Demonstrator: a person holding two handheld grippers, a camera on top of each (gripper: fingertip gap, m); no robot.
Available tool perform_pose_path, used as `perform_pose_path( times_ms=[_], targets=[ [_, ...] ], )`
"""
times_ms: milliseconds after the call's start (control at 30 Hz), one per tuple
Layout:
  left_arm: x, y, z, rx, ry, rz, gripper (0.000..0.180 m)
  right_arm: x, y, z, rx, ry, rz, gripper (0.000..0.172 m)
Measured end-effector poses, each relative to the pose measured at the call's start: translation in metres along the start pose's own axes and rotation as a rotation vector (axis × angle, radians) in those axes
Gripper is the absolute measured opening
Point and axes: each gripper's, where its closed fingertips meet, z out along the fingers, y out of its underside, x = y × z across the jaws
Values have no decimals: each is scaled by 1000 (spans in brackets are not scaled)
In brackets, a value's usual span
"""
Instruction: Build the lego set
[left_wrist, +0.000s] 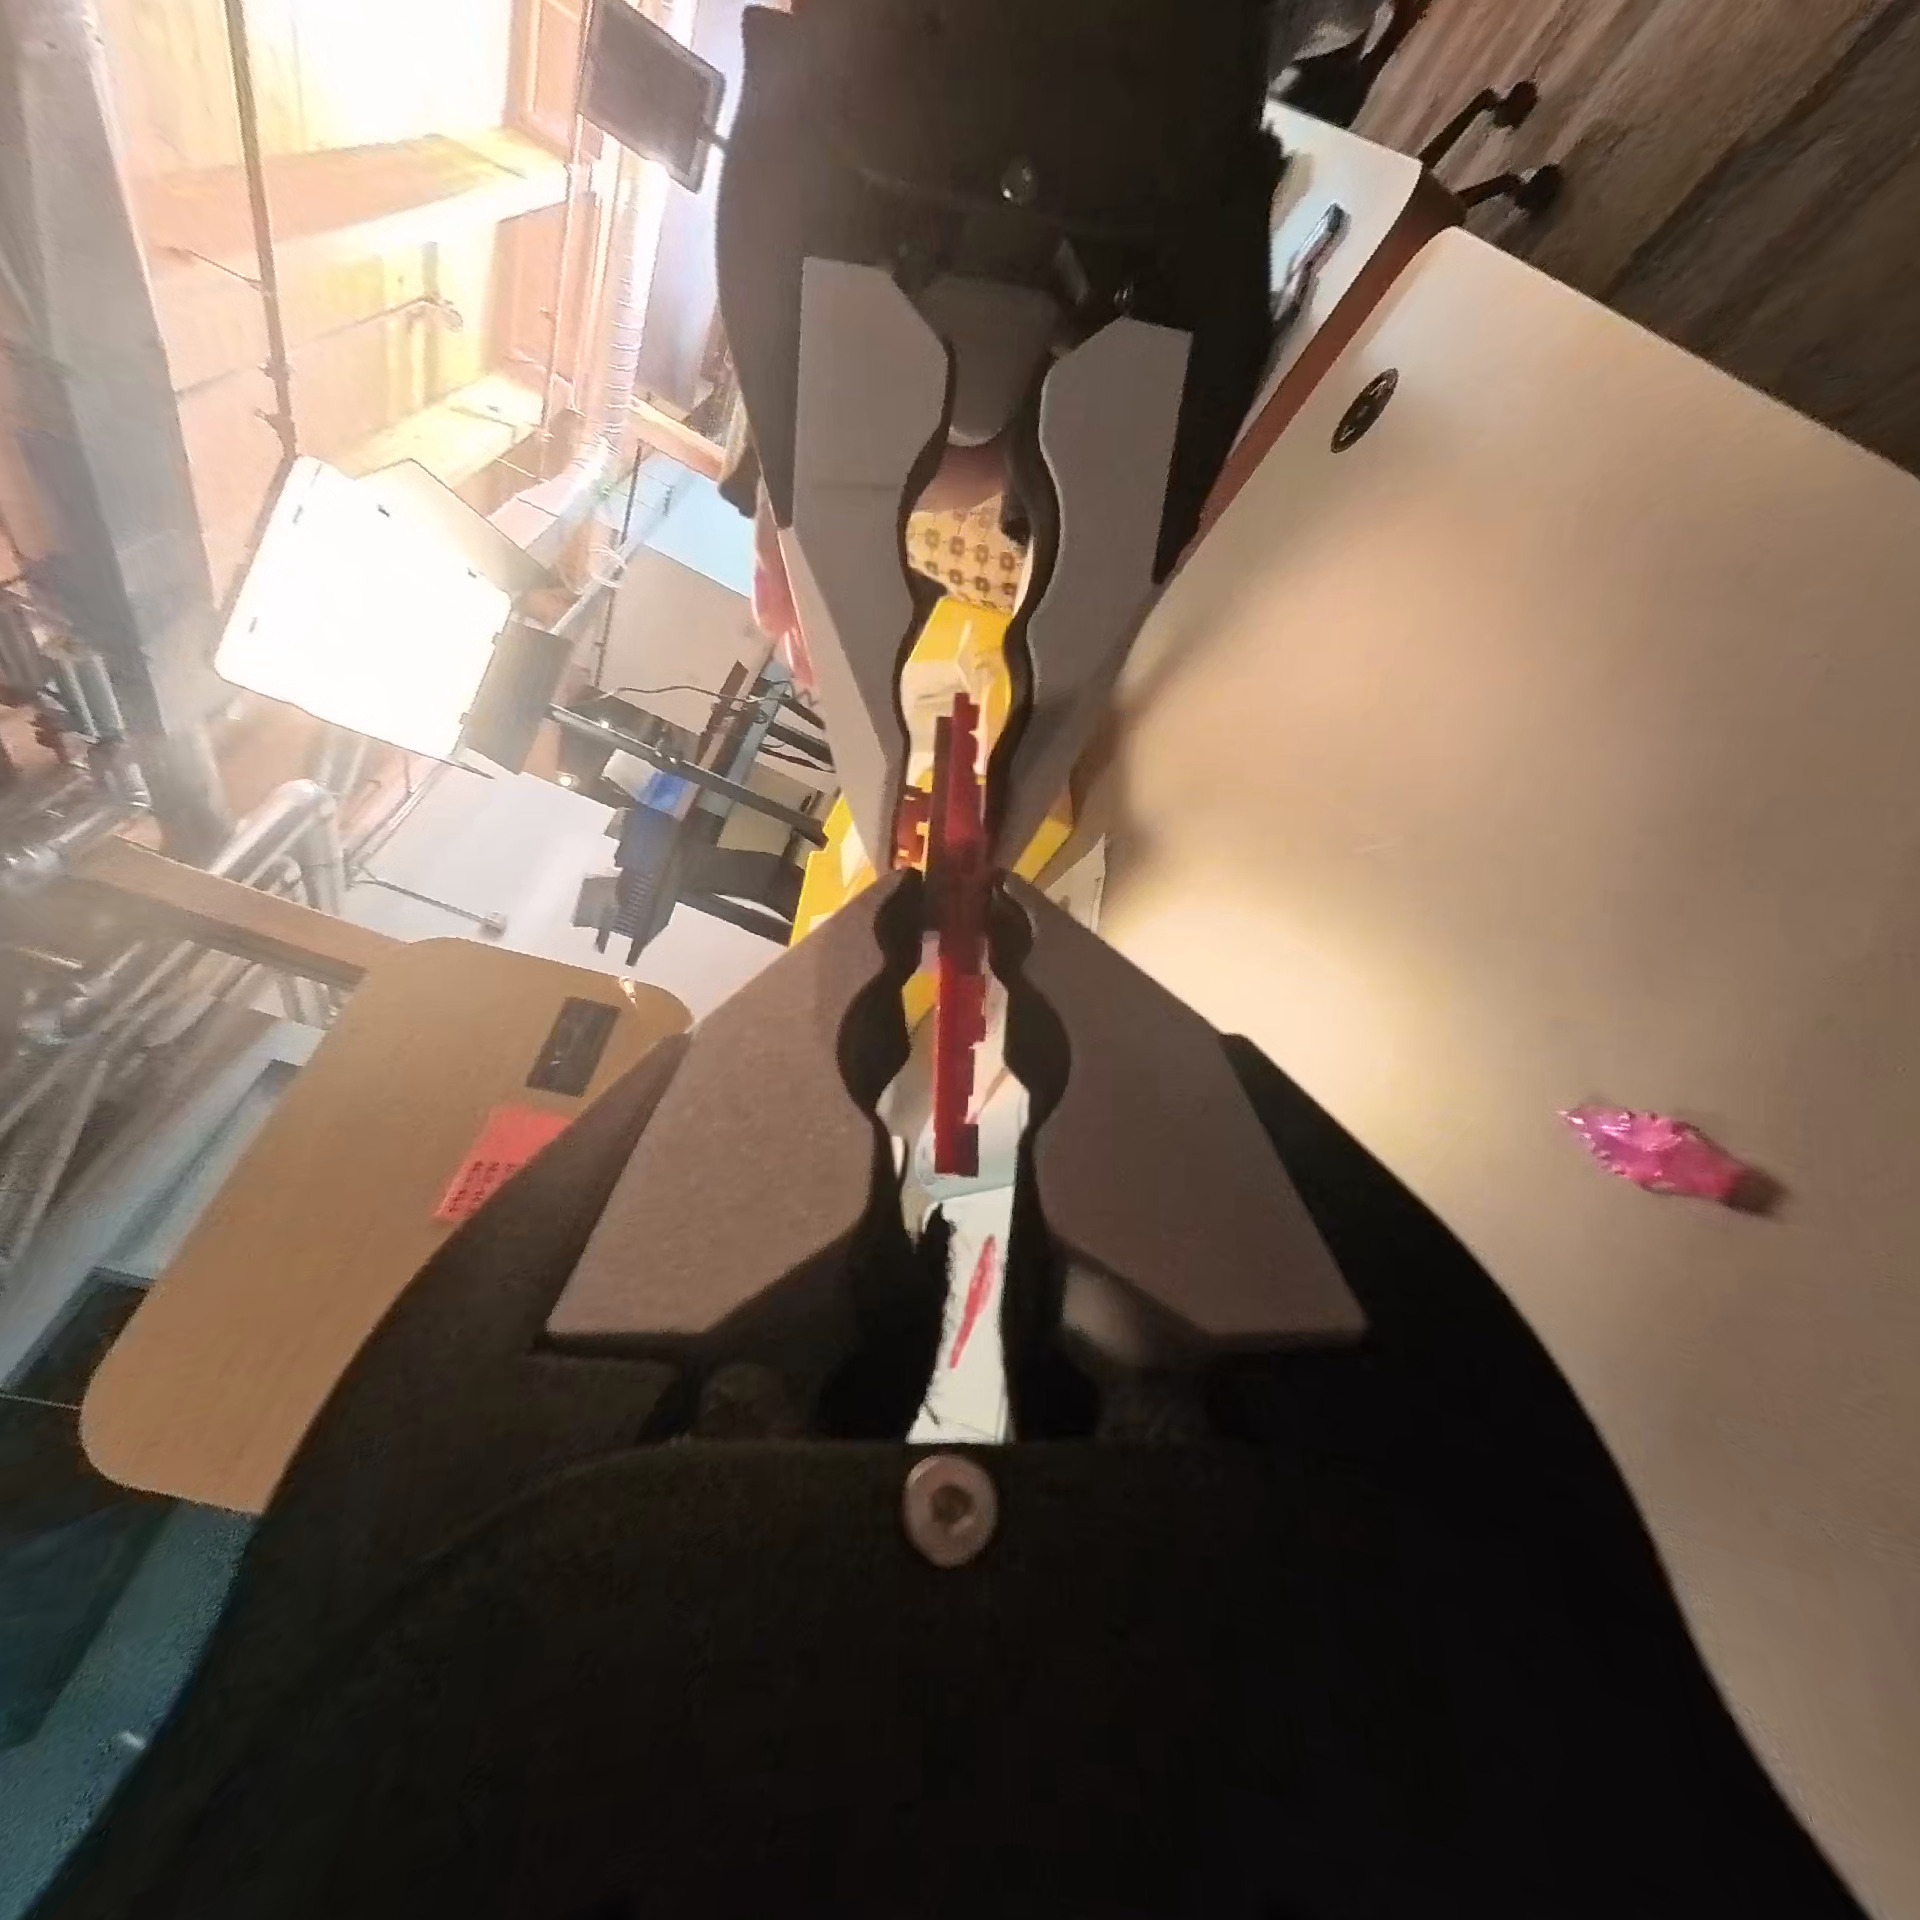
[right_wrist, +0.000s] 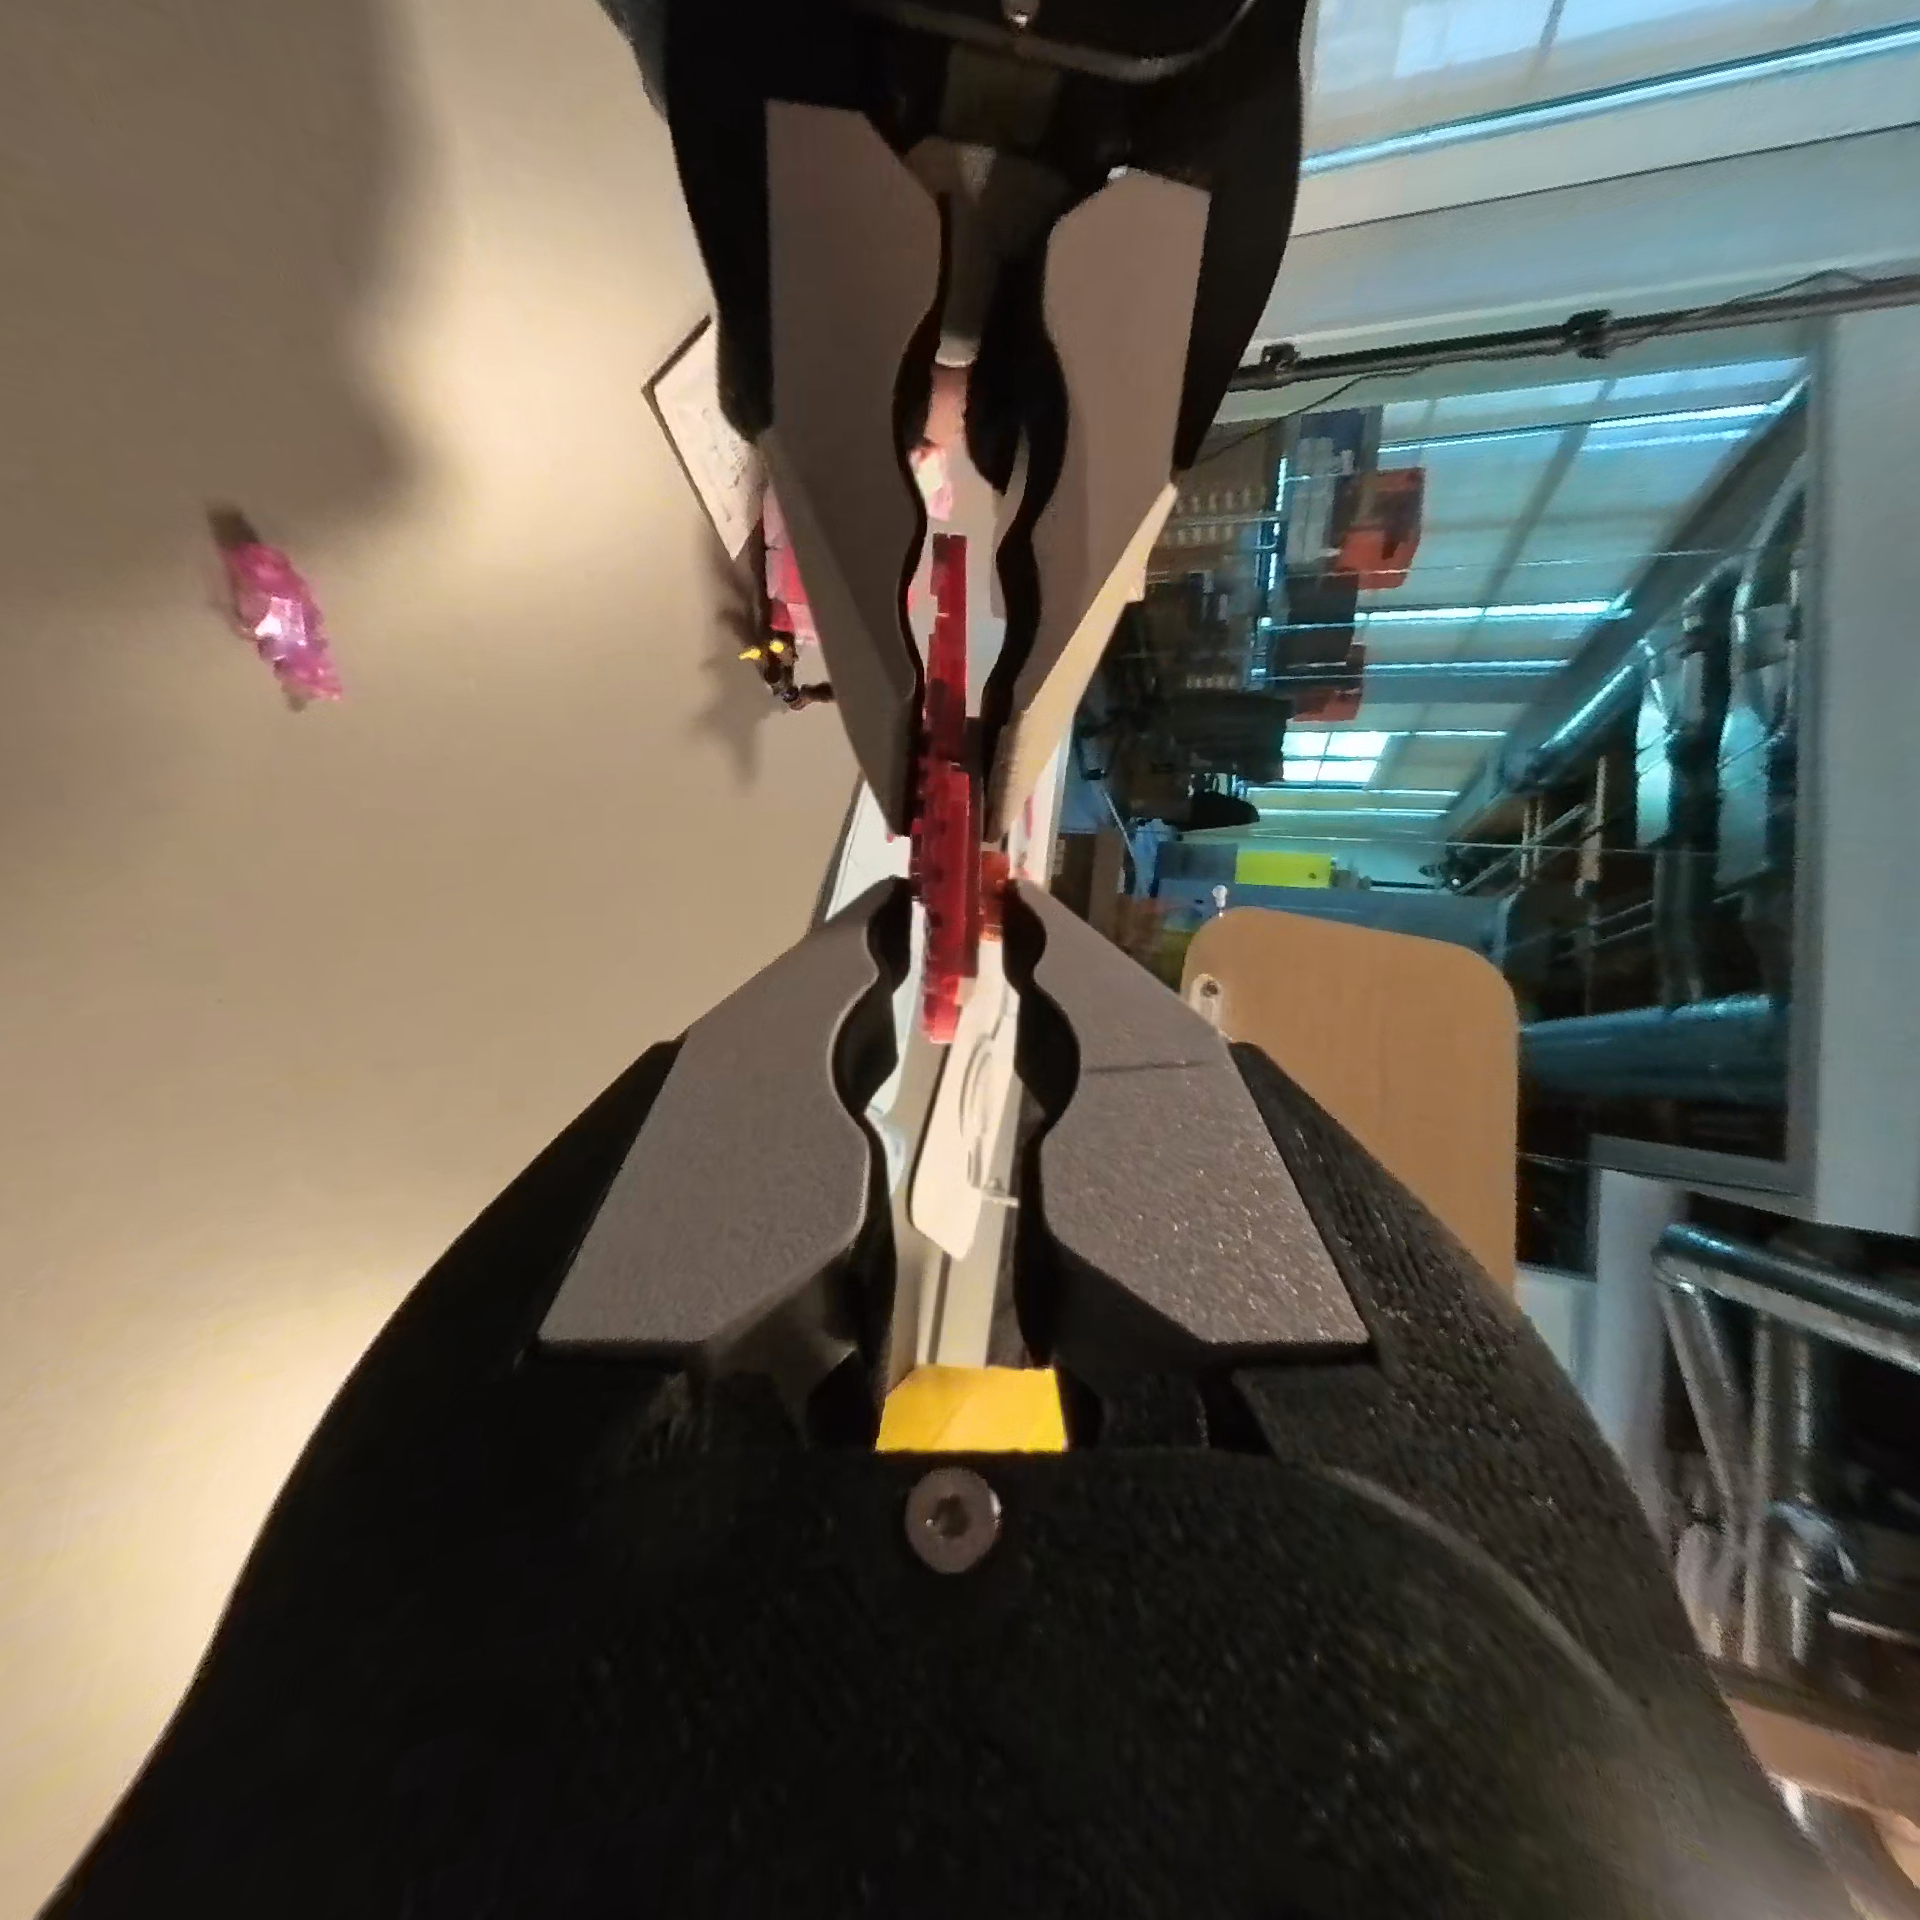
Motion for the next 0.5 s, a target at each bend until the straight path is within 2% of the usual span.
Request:
perform_pose_path(
  times_ms=[133,367,500],
  targets=[
    [-3,2,-1,-14,-13,29,10,-1,-5,-1,22,4,3,22],
    [-4,0,-1,-18,-31,77,10,0,-3,0,-4,25,-55,24],
    [-3,0,1,-30,-44,114,10,4,-2,-1,-30,57,-146,14]
  ],
)
